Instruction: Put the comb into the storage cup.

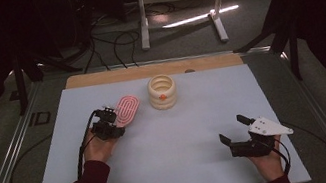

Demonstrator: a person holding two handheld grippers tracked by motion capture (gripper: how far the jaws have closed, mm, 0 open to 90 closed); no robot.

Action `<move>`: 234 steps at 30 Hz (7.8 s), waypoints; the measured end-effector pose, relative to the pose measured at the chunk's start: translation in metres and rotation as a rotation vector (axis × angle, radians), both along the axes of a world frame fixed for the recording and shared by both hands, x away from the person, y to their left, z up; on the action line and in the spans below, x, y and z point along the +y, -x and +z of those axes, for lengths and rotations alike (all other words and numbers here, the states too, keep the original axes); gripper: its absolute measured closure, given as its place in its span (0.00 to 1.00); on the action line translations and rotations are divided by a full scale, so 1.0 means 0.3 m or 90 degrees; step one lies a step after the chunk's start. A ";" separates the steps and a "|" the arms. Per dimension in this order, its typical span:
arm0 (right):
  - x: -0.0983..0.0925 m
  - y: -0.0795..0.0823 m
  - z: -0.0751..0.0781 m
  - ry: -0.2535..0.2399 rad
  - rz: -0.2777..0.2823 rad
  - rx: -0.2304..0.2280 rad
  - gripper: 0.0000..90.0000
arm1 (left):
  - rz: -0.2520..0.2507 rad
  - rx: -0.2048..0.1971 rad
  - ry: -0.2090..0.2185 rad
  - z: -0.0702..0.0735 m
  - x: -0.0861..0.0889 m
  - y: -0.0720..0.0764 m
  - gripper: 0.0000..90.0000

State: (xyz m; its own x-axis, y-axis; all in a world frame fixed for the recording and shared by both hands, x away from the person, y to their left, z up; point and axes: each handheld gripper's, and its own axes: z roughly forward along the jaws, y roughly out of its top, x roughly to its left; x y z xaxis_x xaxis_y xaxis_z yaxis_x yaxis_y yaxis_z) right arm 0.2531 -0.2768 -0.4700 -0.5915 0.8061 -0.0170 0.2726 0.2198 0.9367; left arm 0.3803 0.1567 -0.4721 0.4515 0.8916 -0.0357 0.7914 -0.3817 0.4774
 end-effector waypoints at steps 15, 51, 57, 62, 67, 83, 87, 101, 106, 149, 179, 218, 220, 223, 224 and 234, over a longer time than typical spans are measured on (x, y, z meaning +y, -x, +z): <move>0.001 -0.017 -0.001 0.008 0.008 0.011 0.09 | -0.017 -0.050 0.033 0.048 0.011 0.035 0.78; 0.005 -0.052 0.035 -0.001 0.021 0.038 0.09 | -0.068 -0.106 0.047 0.124 -0.016 0.080 0.78; 0.002 -0.059 0.044 -0.006 0.020 0.042 0.09 | -0.077 -0.120 0.049 0.132 -0.024 0.089 0.78; -0.001 -0.064 0.050 -0.015 0.018 0.046 0.08 | -0.083 -0.130 0.053 0.140 -0.032 0.094 0.78; 0.003 -0.069 0.058 -0.013 0.020 0.050 0.08 | -0.091 -0.141 0.056 0.153 -0.043 0.101 0.78; 0.027 -0.087 0.082 -0.018 0.031 0.063 0.09 | -0.125 -0.174 0.056 0.194 -0.084 0.119 0.78; 0.035 -0.093 0.083 -0.011 0.038 0.071 0.09 | -0.132 -0.179 0.058 0.202 -0.092 0.122 0.78; 0.055 -0.116 0.099 -0.016 0.050 0.079 0.08 | -0.149 -0.196 0.063 0.222 -0.124 0.125 0.78; 0.059 -0.121 0.105 -0.024 0.052 0.078 0.08 | -0.161 -0.202 0.062 0.230 -0.142 0.127 0.78; 0.124 -0.185 0.181 -0.075 0.095 0.062 0.09 | -0.256 -0.243 0.070 0.231 -0.315 0.153 0.78; 0.209 -0.236 0.226 -0.115 0.113 0.109 0.09 | -0.313 -0.269 0.094 0.216 -0.387 0.195 0.78; 0.232 -0.274 0.236 -0.204 0.132 0.206 0.55 | -0.386 -0.308 0.110 0.201 -0.437 0.228 0.78; 0.231 -0.274 0.237 -0.216 0.139 0.210 0.58 | -0.387 -0.308 0.111 0.200 -0.438 0.228 0.78; 0.232 -0.274 0.238 -0.224 0.149 0.216 0.61 | -0.390 -0.306 0.108 0.199 -0.440 0.228 0.78; 0.232 -0.274 0.238 -0.224 0.149 0.216 0.61 | -0.390 -0.306 0.108 0.199 -0.440 0.228 0.78; 0.250 -0.269 0.240 -0.242 0.160 0.245 0.70 | -0.389 -0.299 0.098 0.191 -0.441 0.220 0.78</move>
State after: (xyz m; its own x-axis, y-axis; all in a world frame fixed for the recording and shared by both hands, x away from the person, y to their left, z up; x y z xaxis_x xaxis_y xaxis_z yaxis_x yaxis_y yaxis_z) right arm 0.3339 -0.2019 -0.3980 -0.6711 0.5488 0.4984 0.5910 -0.0097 0.8066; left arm 0.3144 0.0243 -0.4148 0.8587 0.4807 0.1778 0.1641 -0.5865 0.7931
